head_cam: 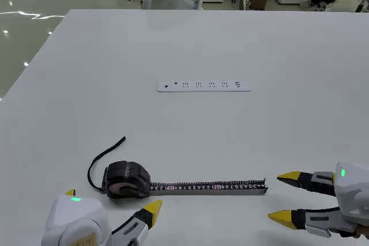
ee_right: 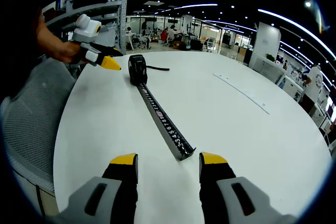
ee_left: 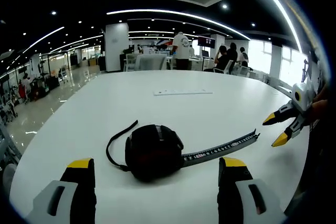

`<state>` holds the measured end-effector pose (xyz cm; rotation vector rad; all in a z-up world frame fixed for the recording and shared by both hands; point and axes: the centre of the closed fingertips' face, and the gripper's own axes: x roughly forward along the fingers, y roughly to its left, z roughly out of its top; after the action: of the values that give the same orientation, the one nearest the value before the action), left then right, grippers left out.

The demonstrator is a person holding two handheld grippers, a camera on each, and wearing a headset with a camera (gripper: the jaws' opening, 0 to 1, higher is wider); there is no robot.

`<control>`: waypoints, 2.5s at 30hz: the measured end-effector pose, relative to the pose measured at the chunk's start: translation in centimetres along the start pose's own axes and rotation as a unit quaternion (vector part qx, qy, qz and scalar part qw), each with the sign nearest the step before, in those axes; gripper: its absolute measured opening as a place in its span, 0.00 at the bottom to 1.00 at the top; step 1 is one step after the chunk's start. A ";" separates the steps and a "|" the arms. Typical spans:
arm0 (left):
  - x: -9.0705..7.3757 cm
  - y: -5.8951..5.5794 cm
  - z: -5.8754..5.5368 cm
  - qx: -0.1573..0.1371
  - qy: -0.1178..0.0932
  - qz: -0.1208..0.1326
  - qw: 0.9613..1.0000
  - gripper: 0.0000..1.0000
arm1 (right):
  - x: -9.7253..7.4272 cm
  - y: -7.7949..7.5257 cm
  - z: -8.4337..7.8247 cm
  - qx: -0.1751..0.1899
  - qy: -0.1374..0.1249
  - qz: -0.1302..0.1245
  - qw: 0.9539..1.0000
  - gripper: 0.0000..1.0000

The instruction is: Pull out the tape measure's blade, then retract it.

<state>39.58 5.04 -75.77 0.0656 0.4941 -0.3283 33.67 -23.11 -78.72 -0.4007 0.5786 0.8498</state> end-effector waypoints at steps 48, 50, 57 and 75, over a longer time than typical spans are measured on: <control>6.2 1.1 -0.4 -0.054 0.031 0.068 0.996 0.73 | 3.5 -2.2 -1.4 -0.035 0.028 0.057 0.997 0.11; 6.2 1.2 -0.6 -0.056 0.036 0.071 0.995 0.69 | 3.5 -2.2 -1.4 -0.035 0.028 0.056 0.997 0.11; 6.1 1.1 -0.6 -0.065 0.038 0.069 0.995 0.65 | 3.4 -2.3 -1.2 -0.034 0.026 0.055 0.998 0.11; 6.0 1.2 -0.9 -0.075 0.056 0.058 0.994 0.62 | 3.4 -2.1 -0.7 -0.034 0.021 0.054 0.998 0.11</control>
<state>44.51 4.56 -79.42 -0.0332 0.6216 -0.1732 36.88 -22.76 -81.18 -0.4526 0.6160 0.9682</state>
